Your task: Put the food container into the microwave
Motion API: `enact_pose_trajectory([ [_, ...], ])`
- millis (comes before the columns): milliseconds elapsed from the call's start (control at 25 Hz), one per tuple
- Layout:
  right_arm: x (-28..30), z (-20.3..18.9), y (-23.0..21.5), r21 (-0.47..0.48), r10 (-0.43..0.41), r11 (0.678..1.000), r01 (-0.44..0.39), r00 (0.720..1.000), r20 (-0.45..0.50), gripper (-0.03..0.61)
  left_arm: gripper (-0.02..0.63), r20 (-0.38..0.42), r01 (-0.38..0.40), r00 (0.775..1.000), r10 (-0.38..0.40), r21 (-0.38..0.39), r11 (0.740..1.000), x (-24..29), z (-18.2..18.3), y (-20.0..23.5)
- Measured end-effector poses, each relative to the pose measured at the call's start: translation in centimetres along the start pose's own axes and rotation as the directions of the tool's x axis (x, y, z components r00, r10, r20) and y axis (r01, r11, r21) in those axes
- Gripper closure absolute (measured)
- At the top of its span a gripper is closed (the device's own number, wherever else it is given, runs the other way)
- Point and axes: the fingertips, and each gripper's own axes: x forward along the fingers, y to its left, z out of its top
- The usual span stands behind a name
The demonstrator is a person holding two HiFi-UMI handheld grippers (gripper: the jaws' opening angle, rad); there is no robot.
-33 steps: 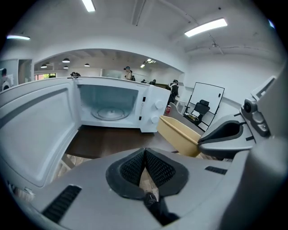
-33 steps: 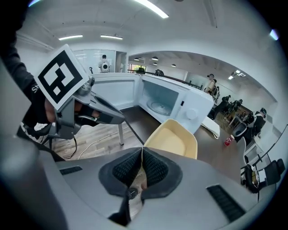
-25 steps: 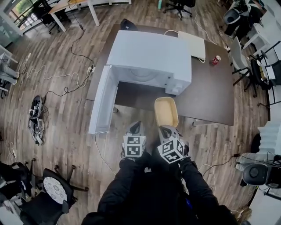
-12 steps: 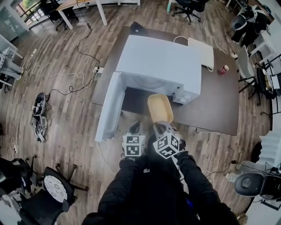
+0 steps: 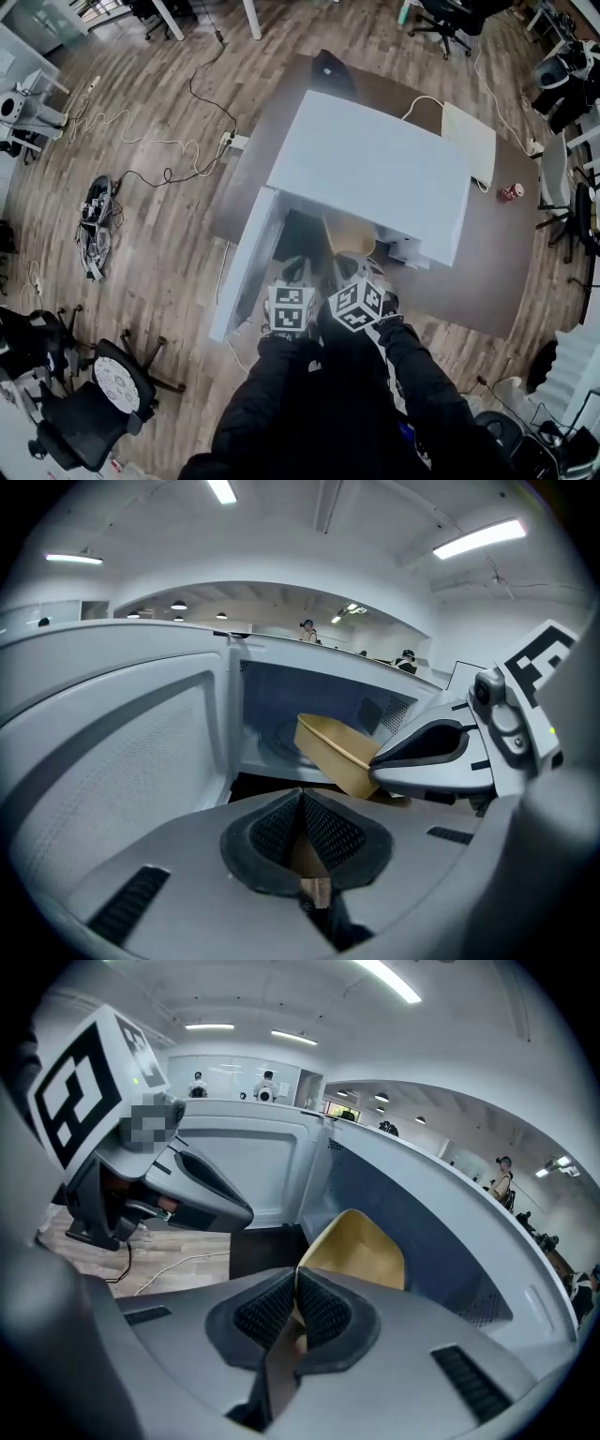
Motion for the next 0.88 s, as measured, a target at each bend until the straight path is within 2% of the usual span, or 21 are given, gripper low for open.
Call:
enact_pose_trajectory([
  [120, 2.1, 0.5, -2.0, -0.007, -0.009, 1.0, 0.009, 1.0, -0.008, 0.548, 0.581, -0.014, -0.001, 1.0, 0.001, -0.013, 1.0, 1.4, 1.0, 0.7],
  [440, 6.3, 0.4, -5.6, -0.041, -0.041, 0.998, 0.039, 0.998, -0.039, 0.548, 0.581, -0.065, -0.025, 0.998, 0.022, -0.048, 0.999, 3.8, 0.7, 2.3],
  [680, 7.9, 0.6, -6.4, -0.103, -0.048, 0.994, 0.042, 0.998, -0.049, 0.548, 0.581, -0.081, -0.041, 0.996, 0.036, -0.071, 0.997, 4.5, 0.5, 3.4],
  [880, 8.8, 0.6, -6.9, -0.113, -0.061, 0.992, 0.056, 0.997, -0.047, 0.548, 0.581, -0.092, -0.052, 0.995, 0.044, -0.078, 0.996, 4.6, 0.1, 3.8],
])
